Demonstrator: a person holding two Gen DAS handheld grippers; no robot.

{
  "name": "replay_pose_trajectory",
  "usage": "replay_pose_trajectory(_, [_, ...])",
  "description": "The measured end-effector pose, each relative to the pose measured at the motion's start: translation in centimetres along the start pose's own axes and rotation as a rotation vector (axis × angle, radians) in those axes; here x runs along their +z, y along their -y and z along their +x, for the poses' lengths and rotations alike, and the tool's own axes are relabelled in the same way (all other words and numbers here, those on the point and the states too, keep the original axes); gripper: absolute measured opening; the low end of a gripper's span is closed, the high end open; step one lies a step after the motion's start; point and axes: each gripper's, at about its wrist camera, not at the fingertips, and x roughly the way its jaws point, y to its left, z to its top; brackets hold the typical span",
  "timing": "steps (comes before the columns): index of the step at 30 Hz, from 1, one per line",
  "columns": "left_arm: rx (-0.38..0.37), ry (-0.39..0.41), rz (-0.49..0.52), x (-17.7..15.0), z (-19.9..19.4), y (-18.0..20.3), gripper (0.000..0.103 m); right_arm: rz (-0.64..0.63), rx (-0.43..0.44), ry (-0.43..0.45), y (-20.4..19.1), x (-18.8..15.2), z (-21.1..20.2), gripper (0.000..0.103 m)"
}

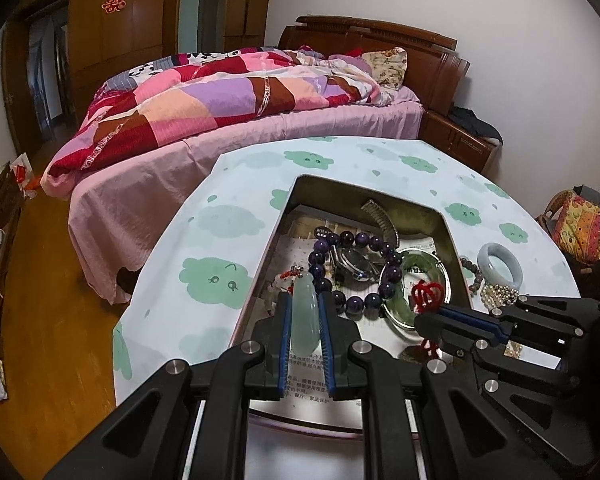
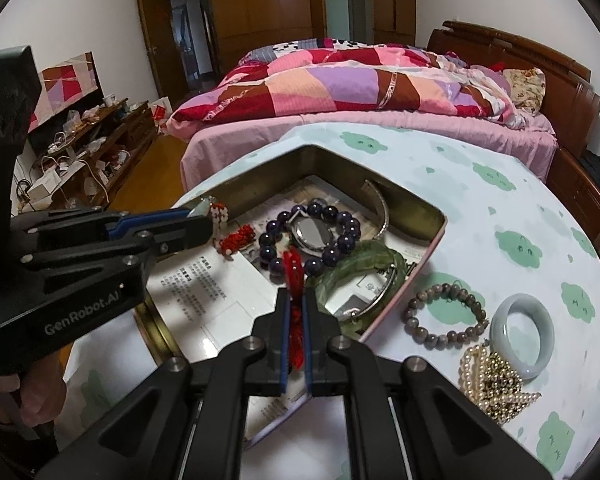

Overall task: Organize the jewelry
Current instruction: 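Lower the pendant into the tin with the left gripper while the right lowers the red string beside it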

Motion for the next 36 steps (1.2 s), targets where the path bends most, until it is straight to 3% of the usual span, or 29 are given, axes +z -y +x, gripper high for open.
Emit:
replay_pose_trajectory(30, [-0.036,0.006,-0.033,-0.27,0.47,-0.05,0.015,0.003,-0.008,-0.005,0.62,-0.55,0.49,0.010])
replay_pose_trajectory(32, [-0.042,0.004,-0.040,-0.23,0.49,0.03,0.021,0.006,-0.001,-0.005,0.86,-0.72,0.51,0.011])
replay_pose_trajectory(35, [-0.034,0.018,-0.041,-0.10,0.08,0.04,0.047,0.003,0.005,0.003,0.98,-0.82,0.38,0.020])
replay_pose_trajectory(36, [-0.034,0.031,-0.035,-0.10,-0.17,0.25,0.050,0.001,0.007,0.006,0.86,-0.80,0.27,0.023])
